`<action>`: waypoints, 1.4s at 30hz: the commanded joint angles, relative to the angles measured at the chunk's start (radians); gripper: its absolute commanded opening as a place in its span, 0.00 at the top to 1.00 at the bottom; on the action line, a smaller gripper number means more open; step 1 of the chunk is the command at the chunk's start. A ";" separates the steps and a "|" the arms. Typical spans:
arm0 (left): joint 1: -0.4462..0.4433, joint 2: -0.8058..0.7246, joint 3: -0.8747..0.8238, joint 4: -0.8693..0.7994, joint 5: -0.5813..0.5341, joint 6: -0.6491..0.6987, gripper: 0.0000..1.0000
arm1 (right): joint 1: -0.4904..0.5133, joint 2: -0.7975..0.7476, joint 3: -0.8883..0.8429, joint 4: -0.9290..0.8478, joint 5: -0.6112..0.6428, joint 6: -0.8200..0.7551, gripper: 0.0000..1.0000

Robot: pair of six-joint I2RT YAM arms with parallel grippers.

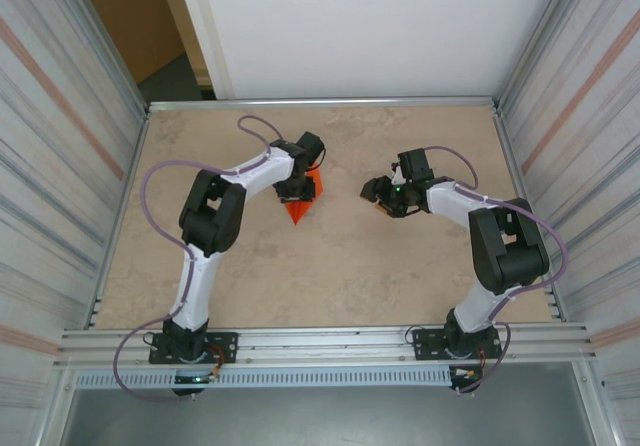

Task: Fold a paper plane with a square sheet of paper (pick it up from the middle)
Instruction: Move the paper plane to the top-center of the table.

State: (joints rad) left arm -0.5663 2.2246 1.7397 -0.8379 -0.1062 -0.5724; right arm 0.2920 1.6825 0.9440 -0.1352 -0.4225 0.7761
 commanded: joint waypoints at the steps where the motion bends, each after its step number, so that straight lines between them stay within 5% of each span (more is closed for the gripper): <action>1: -0.001 0.080 0.003 -0.038 -0.045 -0.054 0.62 | -0.011 0.014 -0.002 -0.020 -0.012 -0.006 0.45; 17: 0.018 0.141 0.104 -0.045 -0.031 -0.068 0.56 | -0.014 0.012 -0.007 -0.023 -0.010 -0.007 0.45; 26: 0.019 0.030 0.129 -0.053 0.007 -0.053 0.56 | -0.016 -0.012 -0.001 -0.037 0.010 -0.013 0.44; 35: 0.023 -0.212 0.044 -0.057 0.007 -0.090 0.48 | -0.021 -0.158 0.029 -0.141 0.213 -0.115 0.35; 42: 0.057 -0.490 -0.213 0.084 -0.042 -0.074 0.38 | -0.038 -0.333 0.048 -0.207 0.465 -0.245 0.22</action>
State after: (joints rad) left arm -0.5339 1.8313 1.6264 -0.8112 -0.1051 -0.6453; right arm 0.2703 1.4281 0.9691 -0.2913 -0.1162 0.6201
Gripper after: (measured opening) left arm 0.599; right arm 0.760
